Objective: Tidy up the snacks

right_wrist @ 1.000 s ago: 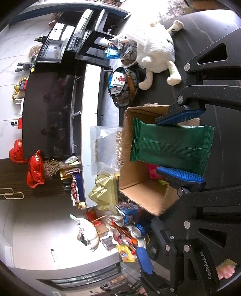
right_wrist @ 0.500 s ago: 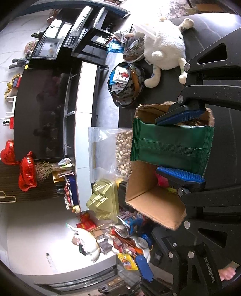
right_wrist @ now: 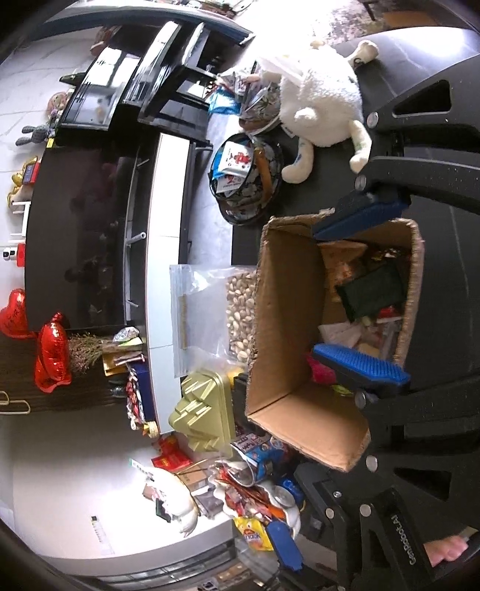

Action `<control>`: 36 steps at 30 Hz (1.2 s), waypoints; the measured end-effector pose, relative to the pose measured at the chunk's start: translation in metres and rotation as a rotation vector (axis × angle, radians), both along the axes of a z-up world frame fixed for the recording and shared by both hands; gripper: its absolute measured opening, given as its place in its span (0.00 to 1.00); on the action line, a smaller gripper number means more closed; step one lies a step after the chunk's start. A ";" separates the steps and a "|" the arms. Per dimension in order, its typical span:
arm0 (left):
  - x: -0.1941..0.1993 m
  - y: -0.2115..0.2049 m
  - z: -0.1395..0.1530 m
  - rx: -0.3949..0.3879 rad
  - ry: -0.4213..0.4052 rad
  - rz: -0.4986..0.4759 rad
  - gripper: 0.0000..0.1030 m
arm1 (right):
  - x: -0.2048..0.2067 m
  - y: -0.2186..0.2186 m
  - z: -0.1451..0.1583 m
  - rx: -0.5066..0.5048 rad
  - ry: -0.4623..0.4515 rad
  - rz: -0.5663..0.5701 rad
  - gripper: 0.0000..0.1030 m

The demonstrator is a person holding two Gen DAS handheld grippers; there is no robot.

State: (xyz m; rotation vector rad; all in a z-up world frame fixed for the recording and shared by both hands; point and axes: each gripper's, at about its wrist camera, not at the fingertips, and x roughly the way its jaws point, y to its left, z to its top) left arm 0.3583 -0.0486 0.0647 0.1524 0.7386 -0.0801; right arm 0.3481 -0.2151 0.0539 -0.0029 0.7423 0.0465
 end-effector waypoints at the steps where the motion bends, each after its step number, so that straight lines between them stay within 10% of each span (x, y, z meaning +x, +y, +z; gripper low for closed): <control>1: -0.005 0.000 0.002 -0.001 -0.008 -0.003 0.90 | -0.005 -0.001 0.002 -0.001 -0.007 -0.003 0.64; 36: -0.196 0.010 0.029 -0.012 -0.232 -0.040 1.00 | -0.196 -0.006 0.030 -0.008 -0.198 -0.072 0.87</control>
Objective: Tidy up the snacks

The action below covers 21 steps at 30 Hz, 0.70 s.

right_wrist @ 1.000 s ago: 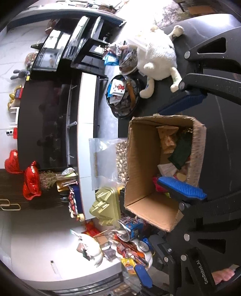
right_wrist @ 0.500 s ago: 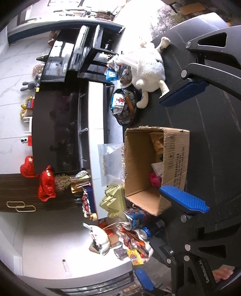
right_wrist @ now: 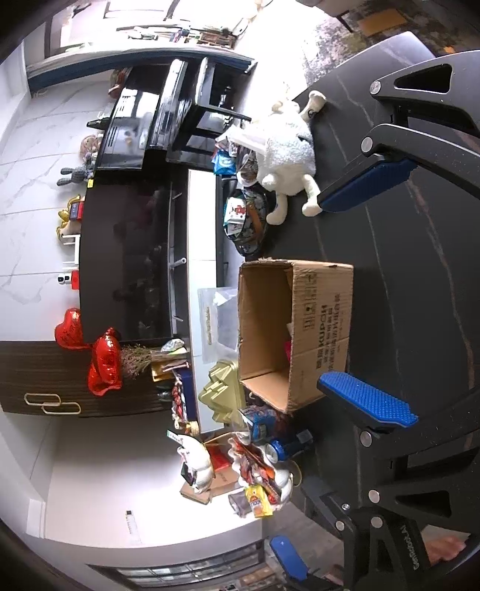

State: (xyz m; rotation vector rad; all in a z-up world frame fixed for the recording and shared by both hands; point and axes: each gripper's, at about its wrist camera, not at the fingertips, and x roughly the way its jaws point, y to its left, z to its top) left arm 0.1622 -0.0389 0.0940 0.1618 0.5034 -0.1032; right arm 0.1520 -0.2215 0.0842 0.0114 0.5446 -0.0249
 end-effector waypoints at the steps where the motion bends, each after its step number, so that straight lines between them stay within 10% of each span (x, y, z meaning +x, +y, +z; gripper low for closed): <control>1: -0.002 0.001 -0.001 -0.004 0.000 0.003 1.00 | -0.004 0.000 -0.001 -0.011 -0.005 -0.007 0.87; 21: -0.024 0.005 -0.008 -0.032 0.018 0.005 1.00 | -0.031 0.004 -0.007 -0.011 -0.017 0.022 0.87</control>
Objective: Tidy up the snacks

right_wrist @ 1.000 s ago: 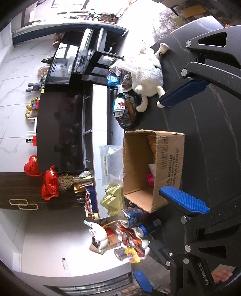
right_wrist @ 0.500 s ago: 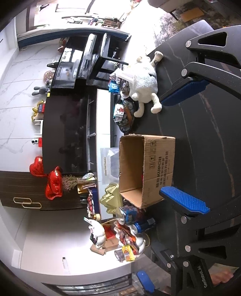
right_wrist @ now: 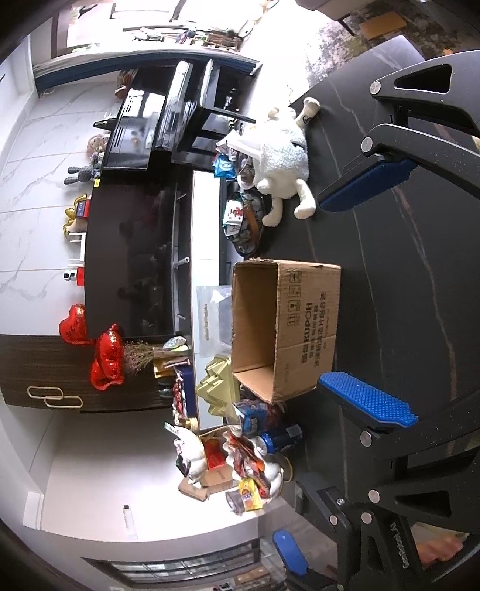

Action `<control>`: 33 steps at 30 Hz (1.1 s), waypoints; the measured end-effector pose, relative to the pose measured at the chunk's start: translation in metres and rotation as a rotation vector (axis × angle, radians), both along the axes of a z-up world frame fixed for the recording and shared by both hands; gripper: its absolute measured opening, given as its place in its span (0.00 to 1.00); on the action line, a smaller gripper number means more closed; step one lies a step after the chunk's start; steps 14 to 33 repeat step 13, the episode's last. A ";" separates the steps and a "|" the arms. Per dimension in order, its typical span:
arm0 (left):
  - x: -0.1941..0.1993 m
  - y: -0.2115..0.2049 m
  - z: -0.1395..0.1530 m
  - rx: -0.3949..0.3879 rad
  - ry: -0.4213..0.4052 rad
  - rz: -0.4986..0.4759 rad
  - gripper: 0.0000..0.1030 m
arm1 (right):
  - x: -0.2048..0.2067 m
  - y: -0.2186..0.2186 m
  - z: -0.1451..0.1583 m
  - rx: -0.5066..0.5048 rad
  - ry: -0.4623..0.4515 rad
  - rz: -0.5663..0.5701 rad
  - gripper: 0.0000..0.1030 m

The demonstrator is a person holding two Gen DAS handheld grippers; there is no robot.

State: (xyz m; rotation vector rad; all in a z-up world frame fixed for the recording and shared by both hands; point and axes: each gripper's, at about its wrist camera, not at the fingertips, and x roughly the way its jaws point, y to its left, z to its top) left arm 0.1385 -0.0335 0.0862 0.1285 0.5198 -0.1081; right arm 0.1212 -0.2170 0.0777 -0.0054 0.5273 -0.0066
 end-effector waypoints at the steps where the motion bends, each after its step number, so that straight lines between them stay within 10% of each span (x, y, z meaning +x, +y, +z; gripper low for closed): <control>1: 0.000 0.000 0.000 0.001 0.000 -0.002 1.00 | 0.000 0.000 0.000 -0.003 -0.001 0.000 0.87; 33: -0.004 0.002 0.002 0.002 -0.009 0.010 1.00 | -0.001 0.003 -0.002 -0.003 0.002 0.008 0.87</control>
